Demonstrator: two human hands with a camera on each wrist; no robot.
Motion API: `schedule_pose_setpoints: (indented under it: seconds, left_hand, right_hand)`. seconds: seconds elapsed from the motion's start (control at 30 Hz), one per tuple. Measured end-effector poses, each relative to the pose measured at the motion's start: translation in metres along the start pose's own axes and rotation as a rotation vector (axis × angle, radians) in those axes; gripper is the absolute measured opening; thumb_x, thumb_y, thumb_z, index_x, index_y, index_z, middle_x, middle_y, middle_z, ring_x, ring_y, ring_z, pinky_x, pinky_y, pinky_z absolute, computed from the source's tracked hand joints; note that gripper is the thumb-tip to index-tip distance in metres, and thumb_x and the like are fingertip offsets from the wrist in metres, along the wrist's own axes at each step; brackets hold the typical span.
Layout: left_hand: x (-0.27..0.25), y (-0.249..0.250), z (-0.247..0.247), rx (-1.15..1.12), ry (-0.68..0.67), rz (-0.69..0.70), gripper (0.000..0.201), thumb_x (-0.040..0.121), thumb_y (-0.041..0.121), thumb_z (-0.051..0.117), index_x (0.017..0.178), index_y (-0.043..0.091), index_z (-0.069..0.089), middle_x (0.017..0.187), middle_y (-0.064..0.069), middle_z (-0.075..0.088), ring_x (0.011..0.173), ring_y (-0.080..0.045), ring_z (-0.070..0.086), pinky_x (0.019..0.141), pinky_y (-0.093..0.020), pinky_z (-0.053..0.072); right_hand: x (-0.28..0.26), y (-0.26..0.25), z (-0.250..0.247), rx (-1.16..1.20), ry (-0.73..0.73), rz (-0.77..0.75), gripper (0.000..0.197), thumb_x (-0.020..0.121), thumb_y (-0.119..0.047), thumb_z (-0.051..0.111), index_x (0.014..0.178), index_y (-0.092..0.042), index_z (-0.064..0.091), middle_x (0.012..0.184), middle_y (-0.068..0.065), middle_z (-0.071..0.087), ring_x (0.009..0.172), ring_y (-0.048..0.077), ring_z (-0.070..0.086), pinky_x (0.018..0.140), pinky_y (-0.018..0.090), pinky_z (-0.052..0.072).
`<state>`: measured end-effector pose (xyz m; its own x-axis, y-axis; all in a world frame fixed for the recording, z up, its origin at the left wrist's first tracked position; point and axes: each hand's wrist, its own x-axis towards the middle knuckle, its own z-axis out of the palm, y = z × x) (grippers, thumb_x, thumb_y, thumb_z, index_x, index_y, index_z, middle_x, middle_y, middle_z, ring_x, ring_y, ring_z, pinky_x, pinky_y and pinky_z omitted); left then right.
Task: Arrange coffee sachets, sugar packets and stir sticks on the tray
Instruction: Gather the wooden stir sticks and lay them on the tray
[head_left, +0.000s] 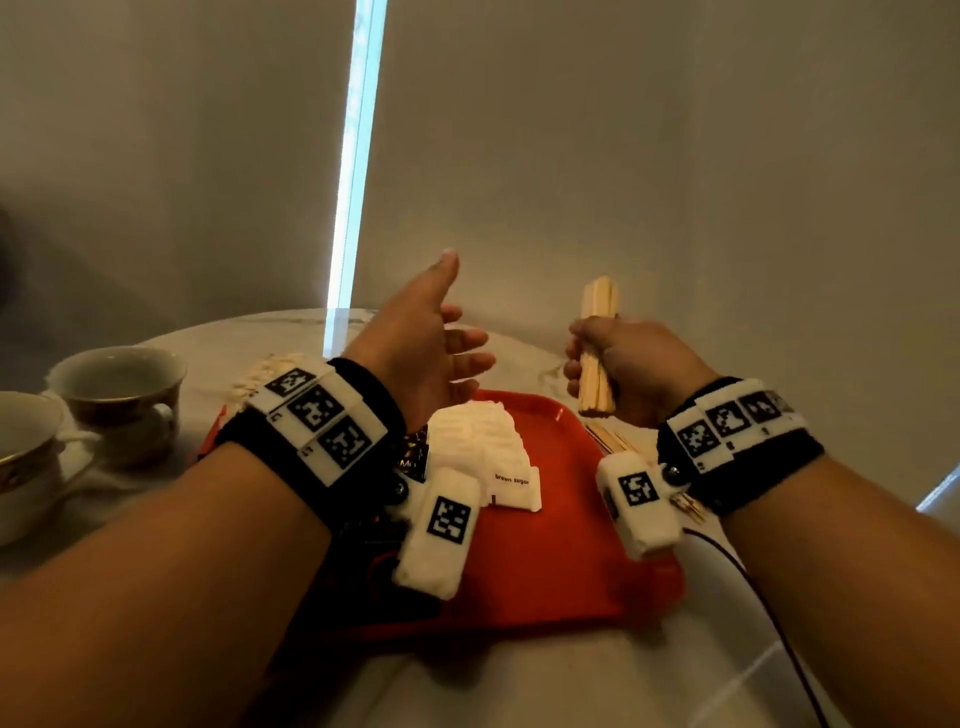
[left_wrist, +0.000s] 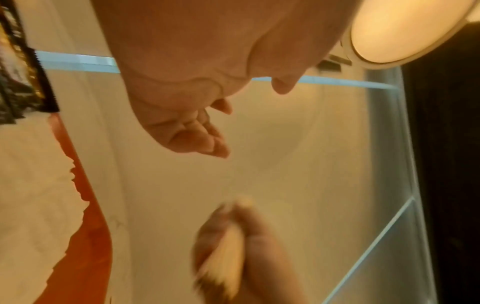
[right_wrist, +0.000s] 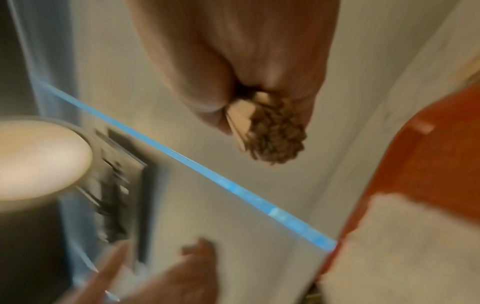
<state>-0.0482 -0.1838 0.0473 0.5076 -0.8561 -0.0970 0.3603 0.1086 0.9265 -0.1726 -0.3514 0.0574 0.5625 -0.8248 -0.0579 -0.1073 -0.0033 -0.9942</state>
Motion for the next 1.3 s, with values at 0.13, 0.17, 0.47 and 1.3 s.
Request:
schedule_pose_setpoints:
  seconds: [0.13,0.17,0.47,1.3]
  left_hand:
    - [0.004,-0.003,-0.008,-0.054,0.056,0.056,0.061,0.096,0.069,0.037,0.121,0.016,0.052,0.112,-0.008,0.06,0.096,-0.024,0.059,0.069,-0.039,0.045]
    - [0.005,-0.004,-0.007,-0.057,0.053,0.056,0.06,0.096,0.069,0.036,0.118,0.016,0.052,0.11,-0.007,0.06,0.094,-0.023,0.058,0.069,-0.039,0.044]
    - [0.014,-0.008,-0.01,-0.099,0.058,0.048,0.057,0.097,0.07,0.032,0.107,0.018,0.053,0.102,-0.006,0.06,0.088,-0.022,0.056,0.068,-0.038,0.045]
    - [0.011,-0.009,-0.006,-0.082,0.063,0.053,0.054,0.098,0.067,0.034,0.108,0.017,0.053,0.104,-0.007,0.06,0.089,-0.022,0.056,0.066,-0.038,0.044]
  right_hand:
    - [0.041,0.025,-0.003,-0.797,0.032,0.228,0.028,0.096,-0.03,0.062,0.107,-0.004,0.063,0.1,0.012,0.071,0.089,0.027,0.071,0.082,0.039,0.059]
    - [0.047,0.028,-0.001,-1.023,0.025,0.218,0.031,0.095,-0.035,0.062,0.105,-0.006,0.064,0.101,0.01,0.07,0.094,0.026,0.07,0.084,0.038,0.058]
    - [0.07,0.052,0.029,-1.511,-0.055,0.242,0.047,0.093,-0.036,0.066,0.131,-0.01,0.059,0.109,0.006,0.06,0.1,0.023,0.059,0.086,0.033,0.051]
    - [0.075,0.059,0.016,-1.428,-0.052,0.211,0.055,0.078,-0.048,0.081,0.116,-0.012,0.064,0.086,0.0,0.06,0.076,0.017,0.056,0.055,0.028,0.042]
